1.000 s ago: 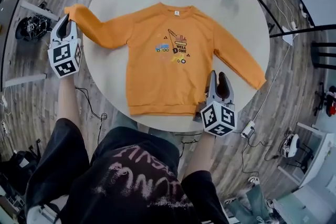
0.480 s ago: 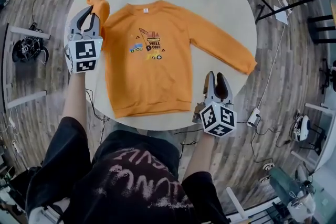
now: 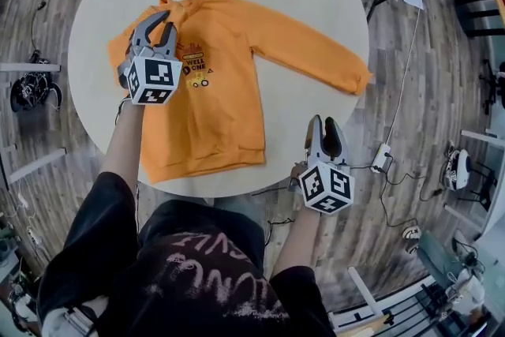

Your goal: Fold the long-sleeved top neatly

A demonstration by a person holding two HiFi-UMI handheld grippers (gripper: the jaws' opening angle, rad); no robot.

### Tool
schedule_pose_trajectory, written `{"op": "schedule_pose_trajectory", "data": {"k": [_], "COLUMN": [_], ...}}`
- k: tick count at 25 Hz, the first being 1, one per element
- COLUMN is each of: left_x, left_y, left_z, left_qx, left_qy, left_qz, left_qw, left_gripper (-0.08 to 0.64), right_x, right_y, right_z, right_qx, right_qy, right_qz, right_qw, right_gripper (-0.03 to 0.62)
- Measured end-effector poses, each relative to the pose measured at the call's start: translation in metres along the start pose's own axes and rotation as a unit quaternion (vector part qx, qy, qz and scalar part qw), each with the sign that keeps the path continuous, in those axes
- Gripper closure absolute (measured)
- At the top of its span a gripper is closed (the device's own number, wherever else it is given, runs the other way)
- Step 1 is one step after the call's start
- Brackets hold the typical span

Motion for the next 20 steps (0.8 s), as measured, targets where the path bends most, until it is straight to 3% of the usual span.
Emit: {"op": "schedule_pose_trajectory", "data": {"k": [6,12,20], "left_x": [0.045,0.065,0.066], "left_y": [-0.001,-0.005,-0.011], "left_z": [0.023,0.028,0.019], "left_qx": [-0.015,-0.018,-0.016], "left_qy": [0.045,0.065,0.073], "left_qz": [0.001,-0.004,-0.078], "left_qw": [0.9989,0.9977,0.9942], "left_gripper": [0.439,0.434,0.498], "right_x": [0.026,0.038,0.082], "right_y": [0.013,0.018,0.013], "right_z": [-0.006,-0.01,-0.007], "right_qx": [-0.01,-0.013,-0.007], "right_qy": [0.013,0.019,0.046], "right_qz": [0.01,0.015,0.021], "right_qw": [1.0,1.0,0.999], "right_gripper": [0.454,0.454,0.451]}}
Point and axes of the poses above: the fingertips, and each gripper's own axes: z forward along the fingers, x to its right, y out of its underside, the point moved 6 cm from there along -z, backward along the fingers, and after that the axes turned 9 degrees about -z, right-handed, at the moved point
